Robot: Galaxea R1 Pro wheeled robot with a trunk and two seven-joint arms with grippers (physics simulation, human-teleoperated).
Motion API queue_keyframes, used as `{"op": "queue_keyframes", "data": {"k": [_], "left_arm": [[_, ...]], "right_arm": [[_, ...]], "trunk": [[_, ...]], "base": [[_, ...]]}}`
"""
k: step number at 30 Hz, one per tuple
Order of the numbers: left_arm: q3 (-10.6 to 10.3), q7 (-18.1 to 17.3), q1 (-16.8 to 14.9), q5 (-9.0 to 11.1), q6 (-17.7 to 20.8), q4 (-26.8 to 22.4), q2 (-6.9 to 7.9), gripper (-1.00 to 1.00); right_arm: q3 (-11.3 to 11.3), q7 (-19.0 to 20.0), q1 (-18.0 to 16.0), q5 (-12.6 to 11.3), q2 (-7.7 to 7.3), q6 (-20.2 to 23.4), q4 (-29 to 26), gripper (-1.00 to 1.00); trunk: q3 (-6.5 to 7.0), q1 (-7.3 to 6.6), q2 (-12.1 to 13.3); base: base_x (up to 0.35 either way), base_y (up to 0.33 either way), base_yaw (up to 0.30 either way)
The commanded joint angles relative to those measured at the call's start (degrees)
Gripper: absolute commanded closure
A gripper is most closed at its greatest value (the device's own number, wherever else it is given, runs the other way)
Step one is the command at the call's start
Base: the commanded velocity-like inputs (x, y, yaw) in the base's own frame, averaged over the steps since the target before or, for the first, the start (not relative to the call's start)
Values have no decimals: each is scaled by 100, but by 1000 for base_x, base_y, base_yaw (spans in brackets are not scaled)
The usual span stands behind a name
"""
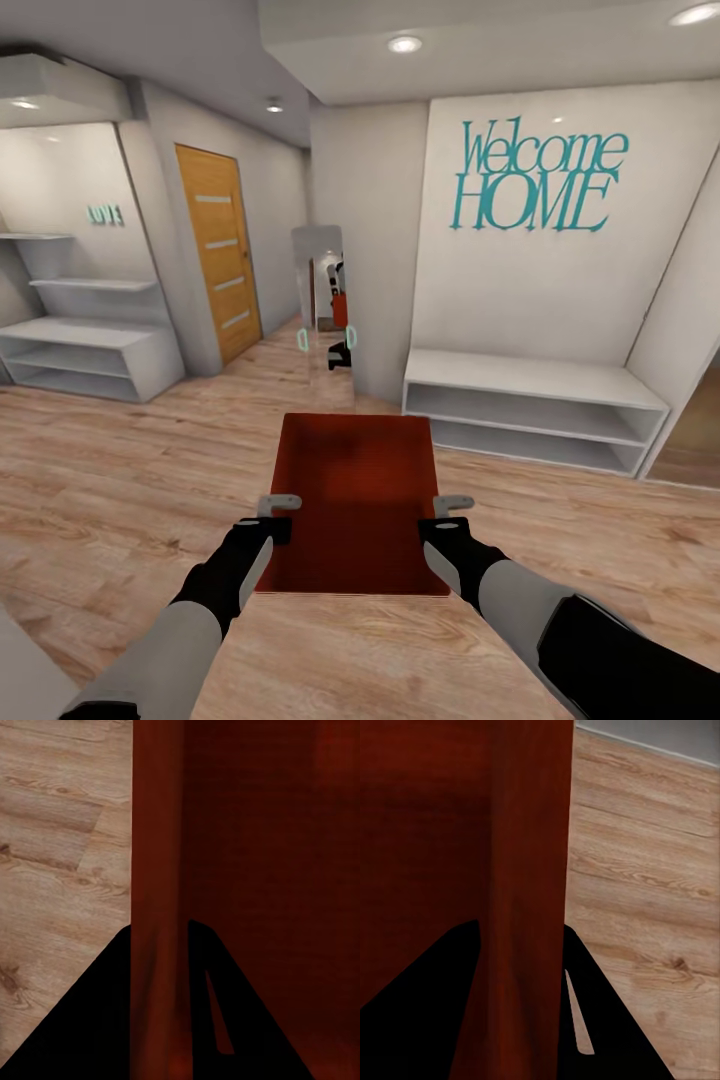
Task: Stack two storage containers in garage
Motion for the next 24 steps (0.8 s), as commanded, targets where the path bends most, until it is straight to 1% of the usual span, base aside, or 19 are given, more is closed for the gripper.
{"op": "queue_keyframes", "data": {"k": [1, 19, 24], "left_arm": [[27, 2, -3, -5, 36, 8, -88, 100], [26, 2, -3, -9, 36, 8, -89, 100], [22, 2, -3, -9, 36, 8, -88, 100]], "right_arm": [[299, -15, -6, 130, 2, -311, -171, 100], [299, -15, -6, 124, 2, -311, -171, 100], [299, -15, -6, 129, 2, -312, -171, 100]], "trunk": [[-13, 7, -13], [-13, 7, -13], [-13, 7, -13]], "base": [[322, 0, 0], [322, 0, 1], [322, 0, 180]]}}
